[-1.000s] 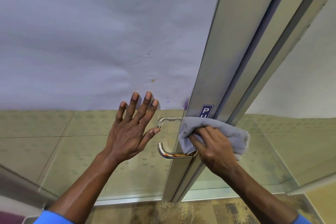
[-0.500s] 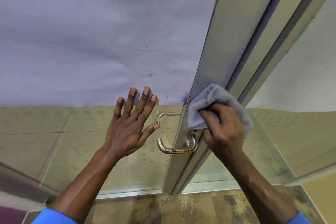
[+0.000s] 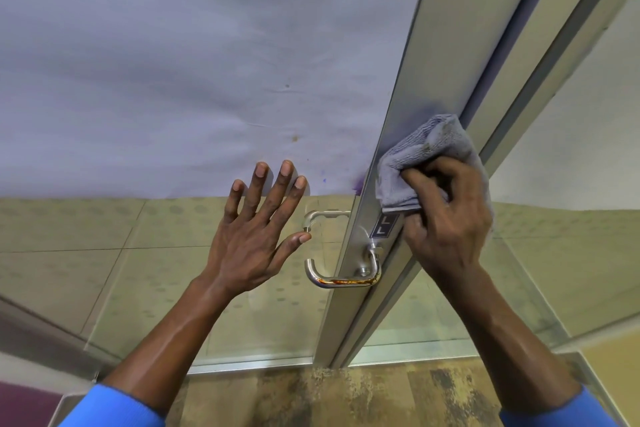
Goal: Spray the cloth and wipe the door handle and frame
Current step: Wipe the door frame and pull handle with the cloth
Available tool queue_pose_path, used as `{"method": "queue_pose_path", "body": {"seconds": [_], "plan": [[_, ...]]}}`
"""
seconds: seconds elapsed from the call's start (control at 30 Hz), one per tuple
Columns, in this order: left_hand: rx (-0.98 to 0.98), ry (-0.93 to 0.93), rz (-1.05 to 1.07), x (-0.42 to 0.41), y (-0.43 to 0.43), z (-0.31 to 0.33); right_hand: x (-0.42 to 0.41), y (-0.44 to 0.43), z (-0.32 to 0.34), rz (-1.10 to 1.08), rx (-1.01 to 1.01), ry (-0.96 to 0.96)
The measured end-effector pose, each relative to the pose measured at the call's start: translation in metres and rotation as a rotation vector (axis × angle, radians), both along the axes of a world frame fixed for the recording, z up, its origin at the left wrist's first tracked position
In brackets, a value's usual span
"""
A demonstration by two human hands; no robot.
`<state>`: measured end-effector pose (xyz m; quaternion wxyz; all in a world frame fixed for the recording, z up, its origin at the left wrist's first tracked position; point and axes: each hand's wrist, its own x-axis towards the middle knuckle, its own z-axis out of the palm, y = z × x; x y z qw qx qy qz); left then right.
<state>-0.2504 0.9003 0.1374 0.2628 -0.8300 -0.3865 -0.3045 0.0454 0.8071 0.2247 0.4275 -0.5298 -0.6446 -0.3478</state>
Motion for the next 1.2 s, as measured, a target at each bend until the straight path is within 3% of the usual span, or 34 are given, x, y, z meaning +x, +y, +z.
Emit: {"method": "queue_pose_path", "body": {"seconds": [0.13,0.3,0.4,0.6,0.7,0.87,0.93,1.2], "plan": [[0.006,-0.004,0.006,0.001,0.002,-0.003,-0.003,-0.003,-0.028,0.076,-0.102,-0.105],[0.007,-0.008,-0.003,0.000,0.002,-0.001,0.009,-0.022,-0.099,0.039,-0.396,-0.371],[0.002,-0.008,-0.008,0.000,0.001,0.000,0.003,-0.023,-0.095,0.014,-0.366,-0.287],[-0.003,-0.009,-0.006,0.002,0.002,-0.001,-0.011,-0.004,-0.027,0.072,-0.029,-0.024],[0.013,-0.005,0.001,0.001,0.003,-0.002,-0.014,0.002,-0.026,0.122,-0.074,-0.043],[0.017,0.000,0.008,0.000,0.003,-0.003,-0.012,-0.013,-0.089,0.097,-0.373,-0.363],[0.008,0.004,0.000,-0.001,0.004,-0.003,-0.011,-0.019,-0.099,0.026,-0.399,-0.323],[0.012,0.000,0.001,0.001,0.004,-0.004,-0.005,-0.003,0.008,0.013,0.050,-0.012]]}}
